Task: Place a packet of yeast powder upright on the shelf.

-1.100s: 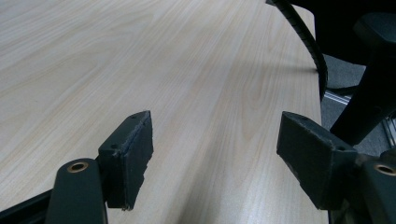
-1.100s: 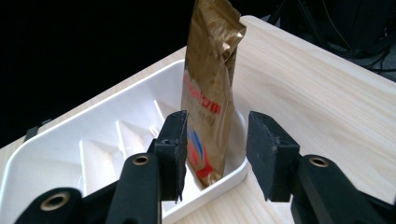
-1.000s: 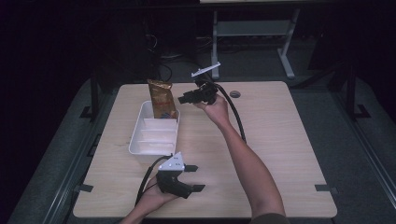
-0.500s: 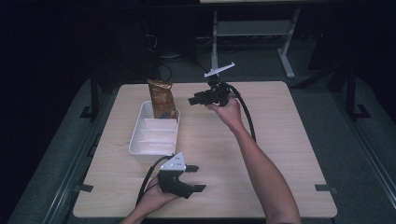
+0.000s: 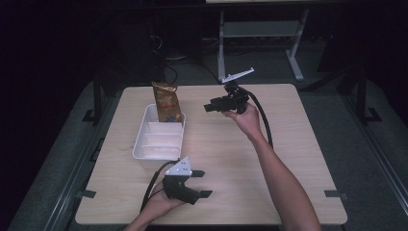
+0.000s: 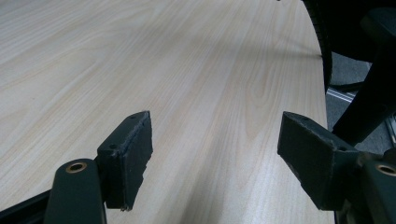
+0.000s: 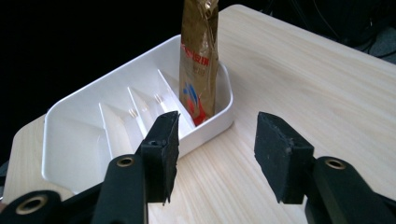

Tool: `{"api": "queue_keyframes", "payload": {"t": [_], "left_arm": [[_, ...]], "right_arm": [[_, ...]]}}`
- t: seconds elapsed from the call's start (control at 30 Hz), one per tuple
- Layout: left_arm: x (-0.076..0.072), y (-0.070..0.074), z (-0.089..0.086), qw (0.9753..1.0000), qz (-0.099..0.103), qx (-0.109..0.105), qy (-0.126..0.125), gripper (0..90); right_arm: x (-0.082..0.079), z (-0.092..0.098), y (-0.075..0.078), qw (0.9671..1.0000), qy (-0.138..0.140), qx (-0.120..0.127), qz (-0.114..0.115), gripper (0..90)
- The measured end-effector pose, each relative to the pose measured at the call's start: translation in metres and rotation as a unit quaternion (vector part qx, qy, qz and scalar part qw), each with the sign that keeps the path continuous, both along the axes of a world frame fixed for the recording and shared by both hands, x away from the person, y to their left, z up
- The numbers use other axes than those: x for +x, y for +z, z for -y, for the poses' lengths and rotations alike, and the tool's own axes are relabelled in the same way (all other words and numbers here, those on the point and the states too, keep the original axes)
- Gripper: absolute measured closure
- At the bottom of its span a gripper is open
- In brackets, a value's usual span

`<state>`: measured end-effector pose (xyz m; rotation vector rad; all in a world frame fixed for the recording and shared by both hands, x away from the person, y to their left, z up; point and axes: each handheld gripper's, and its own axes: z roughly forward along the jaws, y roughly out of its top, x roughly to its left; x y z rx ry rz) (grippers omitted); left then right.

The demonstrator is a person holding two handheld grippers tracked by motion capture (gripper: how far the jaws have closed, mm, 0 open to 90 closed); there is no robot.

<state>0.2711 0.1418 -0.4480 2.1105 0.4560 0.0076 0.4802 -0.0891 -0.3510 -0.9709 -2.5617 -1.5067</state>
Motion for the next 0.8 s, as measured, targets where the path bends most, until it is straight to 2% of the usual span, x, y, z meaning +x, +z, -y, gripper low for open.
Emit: {"api": "queue_keyframes", "payload": {"t": [0.33,0.43,0.8], "left_arm": [[0.0,-0.001,0.001,1.0,0.001,0.001,0.0,26.0],[0.001,-0.001,0.001,1.0,0.001,0.005,0.001,26.0],[0.001,-0.002,0.003,1.0,-0.001,0.006,0.0,25.9]], "right_arm": [[-0.008,0.015,-0.003,1.0,-0.006,-0.002,-0.003,47.9],[-0.01,0.02,-0.003,0.9999,-0.002,-0.004,-0.011,47.1],[-0.02,0.032,-0.003,0.9999,-0.003,-0.004,-0.01,46.0]]}}
